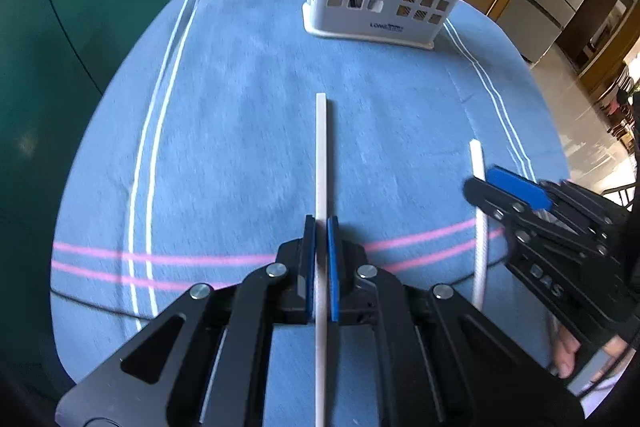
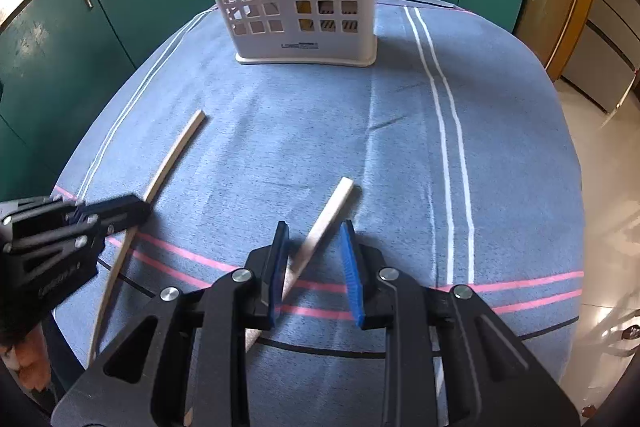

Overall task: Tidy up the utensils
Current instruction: 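Grasp a white chopstick with the left tool while the right tool grasps a pale wooden chopstick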

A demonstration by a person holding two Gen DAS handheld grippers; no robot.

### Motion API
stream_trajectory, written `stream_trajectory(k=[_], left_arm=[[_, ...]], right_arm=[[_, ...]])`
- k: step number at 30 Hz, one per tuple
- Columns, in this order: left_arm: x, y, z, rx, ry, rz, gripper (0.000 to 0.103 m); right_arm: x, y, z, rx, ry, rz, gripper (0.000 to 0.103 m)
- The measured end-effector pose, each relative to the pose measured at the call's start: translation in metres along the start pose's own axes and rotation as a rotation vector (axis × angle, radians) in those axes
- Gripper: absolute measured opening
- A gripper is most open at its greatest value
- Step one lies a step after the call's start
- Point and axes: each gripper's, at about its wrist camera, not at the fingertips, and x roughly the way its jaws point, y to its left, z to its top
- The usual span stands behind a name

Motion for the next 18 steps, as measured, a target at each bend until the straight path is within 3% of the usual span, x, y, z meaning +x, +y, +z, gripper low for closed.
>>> stream_trajectory(k=[2, 4, 9, 12, 14, 18], left_arm=[[-0.001, -0.004, -0.004, 0.009, 0.010, -0.013, 0.006], [-0.002, -0.007, -0.006, 0.025, 0.009, -0.005, 0.006], [-0.002, -0.002, -0.001, 0.013, -0.003, 0.017, 0.007], [-0.001, -0.001, 0.008, 0.024, -0.024, 0.042, 0.020], [0.001, -0.002, 0.016, 0.034, -0.034, 0.053, 0.024], [0.010, -0.006, 0.030, 0.084, -0.038, 0.090, 0.025]], right_arm=[[0.001, 0.007, 0.002, -0.026, -0.001, 0.001, 0.027], [0.003, 0.016, 0.002, -0.076, 0.001, 0.013, 0.016], [0.000, 0.036, -0.003, -0.189, 0.004, 0.028, 0.016], [0.000, 0.030, 0.000, -0.161, 0.008, 0.023, 0.016], [-0.001, 0.024, 0.002, -0.131, 0.013, 0.012, 0.024], [0.001, 0.018, 0.005, -0.074, 0.030, 0.013, 0.026]])
